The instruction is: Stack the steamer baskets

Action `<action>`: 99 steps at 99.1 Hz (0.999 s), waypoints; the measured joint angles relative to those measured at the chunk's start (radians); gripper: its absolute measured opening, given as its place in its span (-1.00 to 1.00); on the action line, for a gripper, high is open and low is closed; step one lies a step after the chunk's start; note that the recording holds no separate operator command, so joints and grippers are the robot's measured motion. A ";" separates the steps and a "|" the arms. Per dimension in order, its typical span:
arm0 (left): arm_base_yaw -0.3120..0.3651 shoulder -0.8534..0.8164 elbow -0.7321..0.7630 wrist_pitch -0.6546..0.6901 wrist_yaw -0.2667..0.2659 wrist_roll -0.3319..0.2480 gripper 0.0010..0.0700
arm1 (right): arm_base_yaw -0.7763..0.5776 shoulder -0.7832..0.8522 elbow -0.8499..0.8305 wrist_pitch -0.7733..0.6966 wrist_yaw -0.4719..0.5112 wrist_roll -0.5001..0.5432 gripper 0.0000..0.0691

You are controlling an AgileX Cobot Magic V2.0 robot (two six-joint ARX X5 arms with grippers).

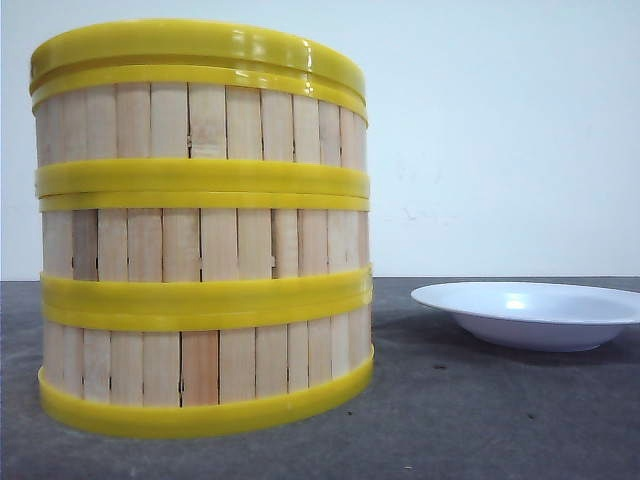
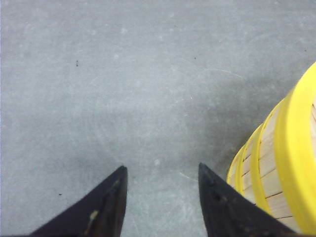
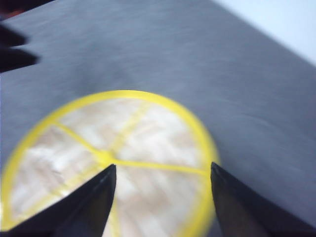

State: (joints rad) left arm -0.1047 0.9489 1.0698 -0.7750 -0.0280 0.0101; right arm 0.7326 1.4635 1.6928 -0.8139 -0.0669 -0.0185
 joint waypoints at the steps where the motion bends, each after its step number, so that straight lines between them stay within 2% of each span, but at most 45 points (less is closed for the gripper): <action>1: 0.000 0.000 0.000 0.000 0.000 0.000 -0.26 | -0.005 -0.006 0.000 -0.008 0.006 0.000 0.08; 9: 0.000 0.000 0.000 -0.005 0.000 0.000 -0.26 | -0.057 -0.051 0.000 -0.075 0.043 0.000 0.08; 20: 0.000 0.000 0.000 -0.006 0.000 0.000 -0.26 | -0.146 -0.111 -0.032 -0.117 0.045 0.000 0.08; 43: 0.000 0.000 0.000 -0.028 0.000 0.000 -0.26 | -0.347 -0.301 -0.285 -0.096 0.043 0.010 0.08; 60: 0.000 0.000 0.000 -0.050 0.006 -0.007 -0.26 | -0.470 -0.468 -0.544 -0.046 -0.007 0.058 0.08; 71: -0.005 -0.006 -0.006 -0.059 0.037 -0.013 -0.26 | -0.524 -0.561 -0.676 -0.037 -0.012 0.077 0.08; 81: -0.008 -0.034 -0.051 -0.057 0.061 -0.027 -0.26 | -0.562 -0.622 -0.771 -0.035 -0.022 0.087 0.08; 99: -0.023 -0.093 -0.162 -0.059 0.063 -0.048 -0.26 | -0.619 -0.683 -0.864 -0.037 -0.132 0.095 0.08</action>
State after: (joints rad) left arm -0.1272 0.8558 0.9077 -0.8341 0.0349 -0.0383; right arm 0.1135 0.7803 0.8291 -0.8513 -0.1986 0.0761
